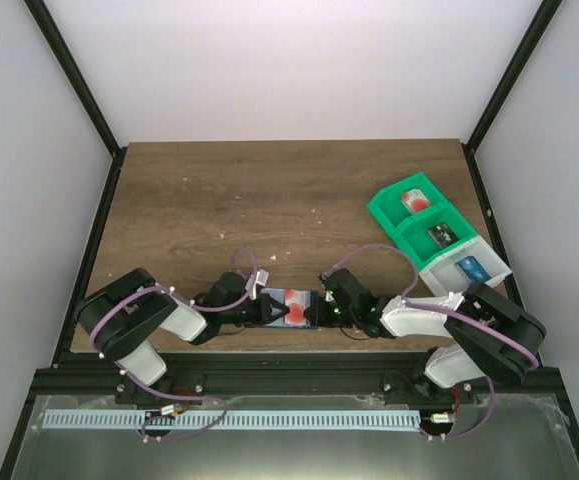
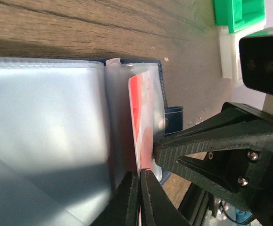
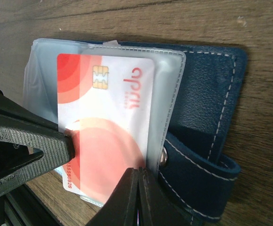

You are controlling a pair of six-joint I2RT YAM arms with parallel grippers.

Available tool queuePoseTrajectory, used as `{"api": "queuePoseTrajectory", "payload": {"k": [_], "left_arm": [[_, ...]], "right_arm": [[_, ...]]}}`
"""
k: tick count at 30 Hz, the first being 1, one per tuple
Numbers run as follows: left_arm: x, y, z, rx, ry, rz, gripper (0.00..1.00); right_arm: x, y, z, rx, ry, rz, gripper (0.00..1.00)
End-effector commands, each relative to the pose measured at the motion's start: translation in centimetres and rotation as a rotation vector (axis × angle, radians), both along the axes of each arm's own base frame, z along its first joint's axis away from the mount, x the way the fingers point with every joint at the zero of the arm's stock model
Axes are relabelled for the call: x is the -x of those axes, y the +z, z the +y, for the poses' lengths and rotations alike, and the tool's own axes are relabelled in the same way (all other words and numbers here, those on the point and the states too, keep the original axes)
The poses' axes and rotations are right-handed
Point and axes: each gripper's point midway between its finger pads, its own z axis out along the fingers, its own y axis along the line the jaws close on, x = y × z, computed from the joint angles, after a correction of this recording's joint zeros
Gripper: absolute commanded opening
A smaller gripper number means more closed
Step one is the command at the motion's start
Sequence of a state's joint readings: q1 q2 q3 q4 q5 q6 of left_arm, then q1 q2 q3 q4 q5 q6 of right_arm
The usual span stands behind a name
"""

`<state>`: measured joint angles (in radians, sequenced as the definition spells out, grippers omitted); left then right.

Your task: Take the credit cards out of the card holder

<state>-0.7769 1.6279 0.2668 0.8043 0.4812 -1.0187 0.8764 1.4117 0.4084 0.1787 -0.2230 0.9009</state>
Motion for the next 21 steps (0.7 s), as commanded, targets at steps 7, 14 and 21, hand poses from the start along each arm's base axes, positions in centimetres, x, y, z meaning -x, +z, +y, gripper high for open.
{"api": "queuePoseTrajectory", "payload": {"k": [7,14,21], "left_arm": [[0.6,0.2,0.4,0.008,-0.005,-0.007,0.00],[0.5,0.4,1.3,-0.026,0.027,-0.022,0.00],[0.6,0.5,2.8,-0.072,0.076,-0.023,0.00]], "right_arm": [[1.1,-2.1,-1.7,0.071,-0.016,0.045,0.03],[1.1,-2.0,-1.8,0.073,-0.016,0.043,0.04],[0.9,-1.9,-1.7,0.083,-0.014,0.037,0.04]]}}
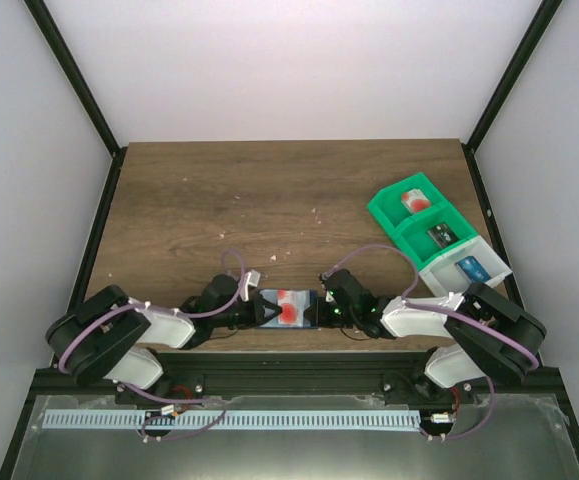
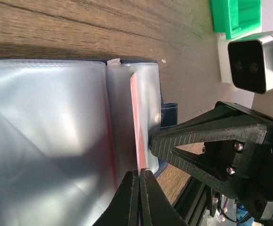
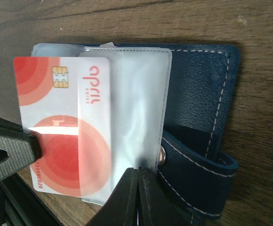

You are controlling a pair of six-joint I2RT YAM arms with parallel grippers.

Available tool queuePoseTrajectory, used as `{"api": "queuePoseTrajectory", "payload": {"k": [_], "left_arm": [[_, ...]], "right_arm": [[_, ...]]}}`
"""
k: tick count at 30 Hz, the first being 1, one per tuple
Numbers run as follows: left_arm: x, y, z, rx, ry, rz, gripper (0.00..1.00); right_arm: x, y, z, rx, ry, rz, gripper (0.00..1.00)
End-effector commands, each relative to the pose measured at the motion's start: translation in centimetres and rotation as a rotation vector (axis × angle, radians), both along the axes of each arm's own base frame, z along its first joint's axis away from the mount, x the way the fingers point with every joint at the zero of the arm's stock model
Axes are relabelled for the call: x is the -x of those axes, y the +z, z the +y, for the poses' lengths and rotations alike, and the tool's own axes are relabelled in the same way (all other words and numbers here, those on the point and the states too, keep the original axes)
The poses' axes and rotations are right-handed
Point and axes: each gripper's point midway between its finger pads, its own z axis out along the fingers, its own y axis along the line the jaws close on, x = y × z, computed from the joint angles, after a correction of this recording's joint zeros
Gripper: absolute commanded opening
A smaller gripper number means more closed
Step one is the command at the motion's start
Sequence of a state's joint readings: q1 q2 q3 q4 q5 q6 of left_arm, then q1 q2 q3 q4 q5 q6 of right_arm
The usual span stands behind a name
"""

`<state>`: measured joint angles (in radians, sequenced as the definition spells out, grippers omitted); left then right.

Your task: Take the credit cards out of the card holder

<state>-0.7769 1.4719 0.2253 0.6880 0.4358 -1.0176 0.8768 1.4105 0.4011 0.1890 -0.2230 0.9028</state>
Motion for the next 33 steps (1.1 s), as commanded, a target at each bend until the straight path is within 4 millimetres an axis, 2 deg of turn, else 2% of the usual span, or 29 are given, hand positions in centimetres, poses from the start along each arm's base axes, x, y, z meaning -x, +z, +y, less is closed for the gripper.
{"api": "queuePoseTrajectory", "payload": {"k": [1,5,10,12,17,21,23,28,33], "left_arm": [[0.1,-0.6,1.7,-0.067,0.052,-0.006,0.00],[-0.7,0.1,2.8,-0.109,0.117,-0.028,0.00],[-1.9,3.7,4.0,-0.076,0.211,-0.122,0.00],[-2.2,5.7,4.4,-0.033,0.249,-0.164,0.00],[-2.4,9.3,5.0,0.092,0.314,-0.215,0.00],[-2.1,11.3,5.1,0.206,0.327,-0.231,0.00],[-2.0,11.7,5.1,0.227,0.323,-0.241,0.00],[-1.4,12.9,4.6,0.287,0.280,-0.270,0.00],[-0.7,14.2,4.3,0.367,0.247,-0.296,0.00]], "right_arm": [[0.8,-1.8,-1.6,0.085,-0.013,0.039,0.03],[0.7,-1.6,-1.3,0.077,-0.004,0.038,0.04],[0.3,0.7,0.1,0.027,0.036,0.001,0.08],[0.1,2.4,0.9,-0.024,0.048,-0.019,0.11],[0.5,8.6,3.1,-0.277,0.081,-0.070,0.26],[0.8,13.2,4.1,-0.470,0.094,-0.108,0.33],[0.8,14.6,4.4,-0.523,0.095,-0.121,0.35],[0.6,15.3,5.2,-0.573,0.092,-0.082,0.43],[1.0,16.0,6.4,-0.633,0.131,-0.044,0.45]]}}
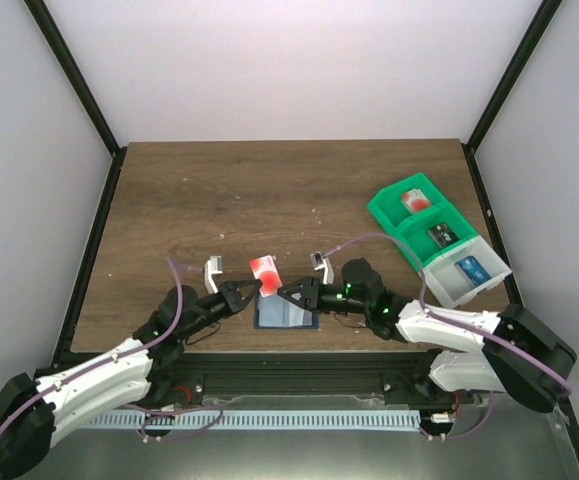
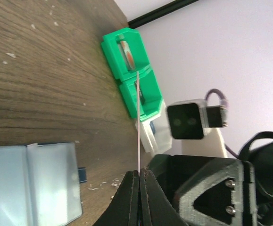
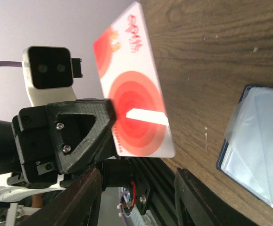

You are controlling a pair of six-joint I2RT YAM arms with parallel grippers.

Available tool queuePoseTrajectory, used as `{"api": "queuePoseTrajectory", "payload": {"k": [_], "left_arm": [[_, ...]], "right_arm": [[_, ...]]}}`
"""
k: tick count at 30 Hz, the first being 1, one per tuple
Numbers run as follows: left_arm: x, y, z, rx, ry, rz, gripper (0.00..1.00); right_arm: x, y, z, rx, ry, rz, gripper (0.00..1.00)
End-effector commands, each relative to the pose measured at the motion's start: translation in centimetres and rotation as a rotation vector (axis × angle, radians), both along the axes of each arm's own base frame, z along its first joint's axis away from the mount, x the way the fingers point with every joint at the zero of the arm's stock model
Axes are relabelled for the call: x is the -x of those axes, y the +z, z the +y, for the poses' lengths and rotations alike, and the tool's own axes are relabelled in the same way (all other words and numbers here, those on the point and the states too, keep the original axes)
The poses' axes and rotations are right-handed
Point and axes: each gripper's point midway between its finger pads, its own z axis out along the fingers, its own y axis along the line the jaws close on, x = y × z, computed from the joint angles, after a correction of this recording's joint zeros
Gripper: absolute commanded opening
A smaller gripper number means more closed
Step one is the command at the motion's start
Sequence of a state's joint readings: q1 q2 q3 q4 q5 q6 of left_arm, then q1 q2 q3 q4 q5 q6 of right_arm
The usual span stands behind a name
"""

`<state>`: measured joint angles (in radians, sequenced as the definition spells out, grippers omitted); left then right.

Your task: Take the credit cards out of the card holder

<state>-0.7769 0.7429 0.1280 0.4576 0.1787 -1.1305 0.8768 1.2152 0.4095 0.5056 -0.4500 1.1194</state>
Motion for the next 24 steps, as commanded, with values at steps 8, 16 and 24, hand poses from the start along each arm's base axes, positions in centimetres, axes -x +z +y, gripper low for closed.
{"api": "queuePoseTrajectory", "payload": {"k": [8,16,24], "left_arm": [[1.5,2.8,-0.6,0.132,-0.087,-0.088,0.01],[3.4,3.0,-1.8,0.009,-0.238,-0.152,0.53],[6.5,5.2,-1.9,0.122,-0.374,-0.206,0.58]], "right_arm": [[1.2,4.0,0.9,-0.151,0.083,-0.062,0.01],[4.1,4.5,-1.4,-0.044,0.184,-0.194,0.01],[8.3,4.8,-3.2,-0.054,0.346,-0.199,0.01]]}}
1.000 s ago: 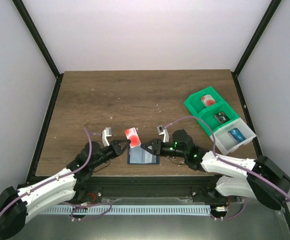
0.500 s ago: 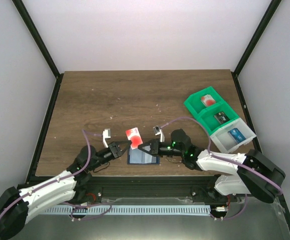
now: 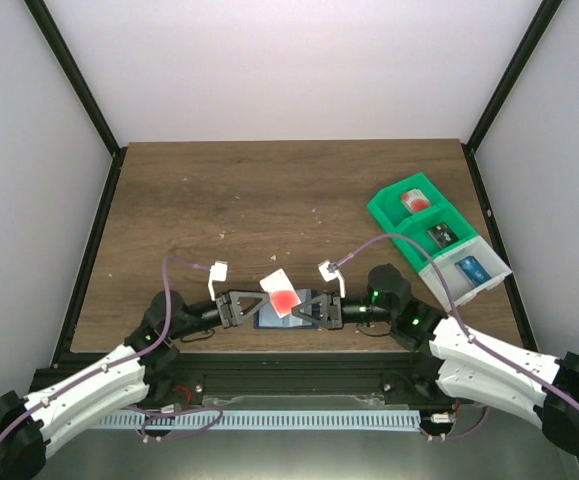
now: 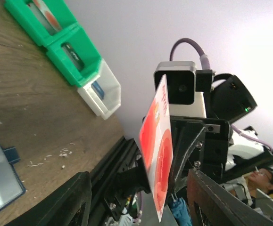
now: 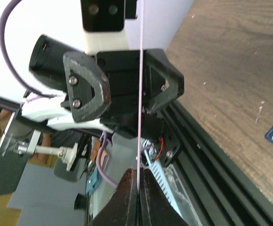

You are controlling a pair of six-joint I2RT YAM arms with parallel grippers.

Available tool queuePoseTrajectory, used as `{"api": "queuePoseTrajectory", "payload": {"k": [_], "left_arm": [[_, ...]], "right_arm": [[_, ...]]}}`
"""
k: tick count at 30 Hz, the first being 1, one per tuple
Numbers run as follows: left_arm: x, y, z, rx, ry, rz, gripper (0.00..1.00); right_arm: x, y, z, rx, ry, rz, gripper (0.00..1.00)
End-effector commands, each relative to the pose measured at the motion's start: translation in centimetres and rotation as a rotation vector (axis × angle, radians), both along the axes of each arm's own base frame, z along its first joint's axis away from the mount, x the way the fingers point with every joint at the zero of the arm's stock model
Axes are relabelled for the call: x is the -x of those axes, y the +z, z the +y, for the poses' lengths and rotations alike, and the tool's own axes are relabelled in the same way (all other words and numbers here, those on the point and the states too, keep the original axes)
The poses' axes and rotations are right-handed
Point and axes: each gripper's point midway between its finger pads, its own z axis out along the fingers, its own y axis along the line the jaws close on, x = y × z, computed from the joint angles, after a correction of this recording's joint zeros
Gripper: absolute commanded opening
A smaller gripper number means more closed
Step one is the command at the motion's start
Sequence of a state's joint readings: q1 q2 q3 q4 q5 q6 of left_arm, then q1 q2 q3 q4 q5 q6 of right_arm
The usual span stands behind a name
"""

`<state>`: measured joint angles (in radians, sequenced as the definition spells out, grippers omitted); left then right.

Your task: Take the credit cards out of the card holder

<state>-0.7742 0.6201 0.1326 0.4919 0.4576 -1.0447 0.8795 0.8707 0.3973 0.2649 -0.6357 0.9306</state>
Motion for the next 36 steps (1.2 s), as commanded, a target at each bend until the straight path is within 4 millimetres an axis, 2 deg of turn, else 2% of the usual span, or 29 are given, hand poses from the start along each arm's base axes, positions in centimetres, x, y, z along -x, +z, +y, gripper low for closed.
{"api": "queuePoseTrajectory", "payload": {"k": [1,4,6,7,10,11,13,15,16,22,27,33,36], "left_arm": [[1.8,0.7,-0.3,0.024,-0.097,-0.027,0.57],[2.1,0.9,-0.3,0.028,-0.111,-0.027,0.55],[2.1,1.0,-0.2,0.032,-0.107,-0.025,0.49],[2.1,1.2,-0.1,0.040,-0.107,-0.028,0.41],[2.4,1.4,-0.2,0.054,-0.118,-0.027,0.06],[2.3,1.4,-0.2,0.051,-0.118,-0.024,0.00],[2.1,1.0,-0.2,0.050,-0.106,-0.001,0.00],[1.7,1.0,0.0,0.070,-0.081,0.017,0.00],[1.4,1.0,0.1,0.077,-0.060,0.023,0.00],[-0.9,1.9,0.5,0.100,0.058,0.030,0.00],[-2.2,2.8,0.8,0.140,0.127,0.023,0.00],[-2.7,2.9,0.1,0.157,0.114,0.039,0.00],[-2.7,2.9,-0.5,0.158,0.090,0.049,0.00]], "right_arm": [[2.8,-0.7,-0.8,0.036,0.134,0.000,0.01],[3.9,-0.4,-1.0,0.020,0.187,-0.003,0.01],[4.3,-0.5,-1.1,0.028,0.213,0.001,0.00],[4.4,-0.6,-1.2,0.036,0.218,0.000,0.01],[4.3,-0.7,-1.3,0.046,0.204,-0.003,0.01],[4.2,-0.5,-1.3,0.039,0.192,0.000,0.01],[3.8,-0.1,-1.3,0.019,0.164,0.008,0.01],[3.0,0.1,-1.4,0.005,0.098,0.041,0.18],[2.6,0.0,-1.4,-0.007,0.063,0.067,0.23],[1.1,-0.2,-1.8,-0.131,-0.057,0.190,0.25],[-0.6,0.7,-2.0,-0.197,-0.155,0.229,0.22],[-3.0,0.9,-2.4,-0.237,-0.291,0.285,0.23],[-3.7,1.7,-1.7,-0.231,-0.297,0.244,0.23]]}}
